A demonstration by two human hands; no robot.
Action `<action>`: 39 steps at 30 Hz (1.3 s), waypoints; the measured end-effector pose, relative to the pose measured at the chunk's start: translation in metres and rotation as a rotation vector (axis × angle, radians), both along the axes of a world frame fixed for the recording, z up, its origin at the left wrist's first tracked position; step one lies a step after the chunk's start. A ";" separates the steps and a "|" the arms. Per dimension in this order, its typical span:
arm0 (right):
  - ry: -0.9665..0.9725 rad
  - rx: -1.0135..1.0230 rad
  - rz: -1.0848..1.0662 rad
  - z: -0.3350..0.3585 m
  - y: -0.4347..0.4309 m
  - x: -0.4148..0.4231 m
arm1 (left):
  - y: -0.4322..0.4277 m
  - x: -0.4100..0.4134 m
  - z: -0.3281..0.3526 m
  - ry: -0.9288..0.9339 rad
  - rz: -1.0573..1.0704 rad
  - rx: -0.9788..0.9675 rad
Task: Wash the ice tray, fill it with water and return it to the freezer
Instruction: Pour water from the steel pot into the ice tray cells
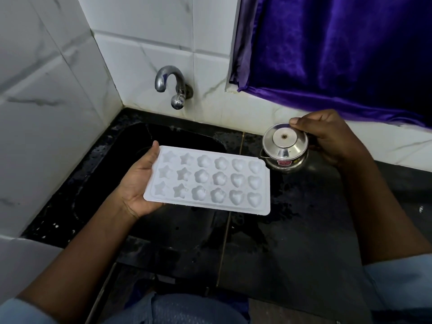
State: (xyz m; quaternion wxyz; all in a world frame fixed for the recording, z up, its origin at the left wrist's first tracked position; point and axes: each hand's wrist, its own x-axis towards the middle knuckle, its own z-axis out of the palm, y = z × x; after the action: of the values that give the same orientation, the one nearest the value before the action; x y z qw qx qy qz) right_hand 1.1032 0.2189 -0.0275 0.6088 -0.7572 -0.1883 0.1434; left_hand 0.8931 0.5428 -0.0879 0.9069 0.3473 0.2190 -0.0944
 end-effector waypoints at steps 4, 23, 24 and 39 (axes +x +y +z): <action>-0.022 -0.062 0.045 0.011 0.001 -0.005 | 0.000 -0.004 0.000 -0.004 0.006 0.005; -0.086 -0.197 0.145 0.035 0.016 -0.012 | 0.006 -0.009 -0.006 -0.018 0.004 -0.010; -0.088 -0.202 0.149 0.036 0.016 -0.012 | 0.006 -0.009 -0.006 -0.022 0.005 -0.011; -0.217 -0.330 0.237 0.047 0.023 -0.018 | 0.001 -0.014 -0.002 0.008 0.029 0.002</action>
State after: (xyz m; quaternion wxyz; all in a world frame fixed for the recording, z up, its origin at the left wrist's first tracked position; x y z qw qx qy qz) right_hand 1.0853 0.2423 0.0197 0.4320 -0.8300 -0.3143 0.1606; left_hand 0.8790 0.5441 -0.0900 0.9069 0.3449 0.2276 -0.0825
